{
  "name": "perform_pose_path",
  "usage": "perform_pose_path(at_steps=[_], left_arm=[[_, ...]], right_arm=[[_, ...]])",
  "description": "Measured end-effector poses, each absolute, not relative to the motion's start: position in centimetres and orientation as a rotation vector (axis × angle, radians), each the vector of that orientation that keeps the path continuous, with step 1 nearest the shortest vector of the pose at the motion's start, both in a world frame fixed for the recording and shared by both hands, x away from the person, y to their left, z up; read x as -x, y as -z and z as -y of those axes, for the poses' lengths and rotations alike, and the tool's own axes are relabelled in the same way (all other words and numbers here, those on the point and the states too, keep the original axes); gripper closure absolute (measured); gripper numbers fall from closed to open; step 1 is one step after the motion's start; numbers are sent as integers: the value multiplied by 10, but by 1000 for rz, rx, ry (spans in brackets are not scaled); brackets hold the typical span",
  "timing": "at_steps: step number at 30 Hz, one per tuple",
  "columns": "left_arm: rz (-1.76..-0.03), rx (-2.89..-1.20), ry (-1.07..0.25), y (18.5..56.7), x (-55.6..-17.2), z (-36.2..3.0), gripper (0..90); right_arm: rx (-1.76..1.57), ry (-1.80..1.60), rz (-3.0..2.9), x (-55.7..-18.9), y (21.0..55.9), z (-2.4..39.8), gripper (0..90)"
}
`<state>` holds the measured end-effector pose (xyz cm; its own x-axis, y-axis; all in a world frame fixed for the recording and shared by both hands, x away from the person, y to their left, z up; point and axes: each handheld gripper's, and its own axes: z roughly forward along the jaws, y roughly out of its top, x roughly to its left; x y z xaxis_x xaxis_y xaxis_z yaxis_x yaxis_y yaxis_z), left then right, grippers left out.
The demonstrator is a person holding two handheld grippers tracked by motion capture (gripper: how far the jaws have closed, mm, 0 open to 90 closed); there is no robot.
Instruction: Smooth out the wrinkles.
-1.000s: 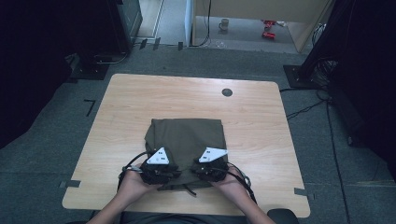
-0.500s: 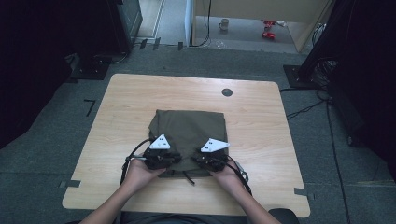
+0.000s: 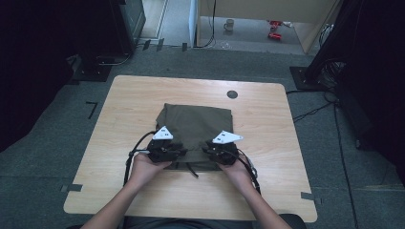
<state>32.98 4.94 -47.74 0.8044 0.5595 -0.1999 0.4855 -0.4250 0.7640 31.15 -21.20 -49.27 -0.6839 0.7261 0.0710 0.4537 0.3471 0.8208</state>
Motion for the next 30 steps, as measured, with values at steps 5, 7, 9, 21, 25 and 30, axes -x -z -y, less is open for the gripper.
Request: perform_pose_path(at_steps=[5, 7, 9, 21, 25, 30], left_arm=[[-725, -2162, -155, 470, -316, -56, 660], [-727, -2196, -172, 474, -314, -56, 672], [-740, -2199, -153, 478, -314, -58, 676], [-762, -2152, -93, 486, -317, -64, 618], [-759, -2129, -109, 480, -317, -67, 562], [-781, -2078, -106, 474, -320, -76, 520]], right_arm=[[-1089, -1231, -2303, -305, 488, 233, 769], [-1117, -1199, -2316, -305, 494, 239, 780], [-1130, -1172, -2331, -306, 498, 240, 785], [-1110, -1148, -2346, -310, 504, 238, 738], [-1137, -1203, -2328, -311, 499, 243, 675], [-1178, -1252, -2300, -314, 494, 251, 572]])
